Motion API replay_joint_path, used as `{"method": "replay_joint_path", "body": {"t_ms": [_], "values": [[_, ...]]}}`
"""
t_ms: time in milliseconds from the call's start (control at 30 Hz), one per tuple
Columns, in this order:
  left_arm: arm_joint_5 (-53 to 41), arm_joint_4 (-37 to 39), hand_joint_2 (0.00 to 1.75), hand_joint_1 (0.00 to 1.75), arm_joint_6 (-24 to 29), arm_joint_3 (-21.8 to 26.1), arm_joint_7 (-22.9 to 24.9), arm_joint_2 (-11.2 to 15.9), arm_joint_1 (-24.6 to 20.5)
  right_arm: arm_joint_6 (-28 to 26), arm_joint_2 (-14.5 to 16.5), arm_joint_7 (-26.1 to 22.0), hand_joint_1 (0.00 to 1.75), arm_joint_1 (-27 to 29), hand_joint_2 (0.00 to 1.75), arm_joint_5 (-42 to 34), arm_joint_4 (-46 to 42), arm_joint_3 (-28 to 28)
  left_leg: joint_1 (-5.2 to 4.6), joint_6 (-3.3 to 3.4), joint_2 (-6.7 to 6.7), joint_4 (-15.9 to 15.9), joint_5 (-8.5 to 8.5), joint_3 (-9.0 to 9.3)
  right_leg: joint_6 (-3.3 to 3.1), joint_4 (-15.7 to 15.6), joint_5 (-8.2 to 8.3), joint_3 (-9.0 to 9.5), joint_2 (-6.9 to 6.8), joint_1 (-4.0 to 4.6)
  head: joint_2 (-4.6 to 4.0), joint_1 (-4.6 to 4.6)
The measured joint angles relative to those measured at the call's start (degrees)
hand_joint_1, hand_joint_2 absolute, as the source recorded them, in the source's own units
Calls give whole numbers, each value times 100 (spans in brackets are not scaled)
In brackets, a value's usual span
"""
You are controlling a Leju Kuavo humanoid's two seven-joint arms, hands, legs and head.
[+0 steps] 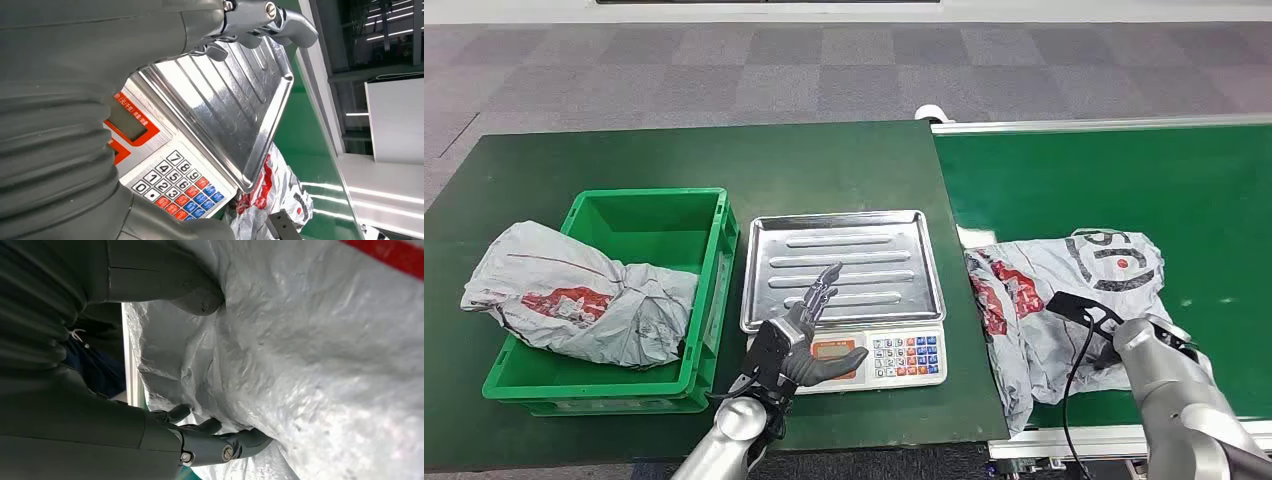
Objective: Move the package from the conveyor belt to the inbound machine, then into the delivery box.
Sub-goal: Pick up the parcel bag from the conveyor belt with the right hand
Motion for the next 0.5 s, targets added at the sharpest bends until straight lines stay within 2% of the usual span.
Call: {"method": "replay_joint_path", "body": {"t_ms": [133, 333, 500], "values": [[7, 8, 175, 0, 45, 0, 0, 3, 12, -156, 11, -140, 175, 4, 175, 14, 0, 0, 0, 0, 0, 0, 0, 0, 0, 0, 0, 2, 0, 0, 0, 1], [13, -118, 175, 0, 140, 0, -20, 77, 173, -727, 77, -564, 175, -5, 175, 14, 0, 13, 1, 0, 3, -1, 0, 0, 0, 2, 0, 2, 3, 1, 0, 0], [16, -239, 175, 0, 160, 0, -16, 130, 237, -838, 137, -614, 175, -37, 175, 10, 0, 55, 2, -1, 1, -1, 1, 0, 0, 4, 0, 1, 1, 2, 0, 0]]}}
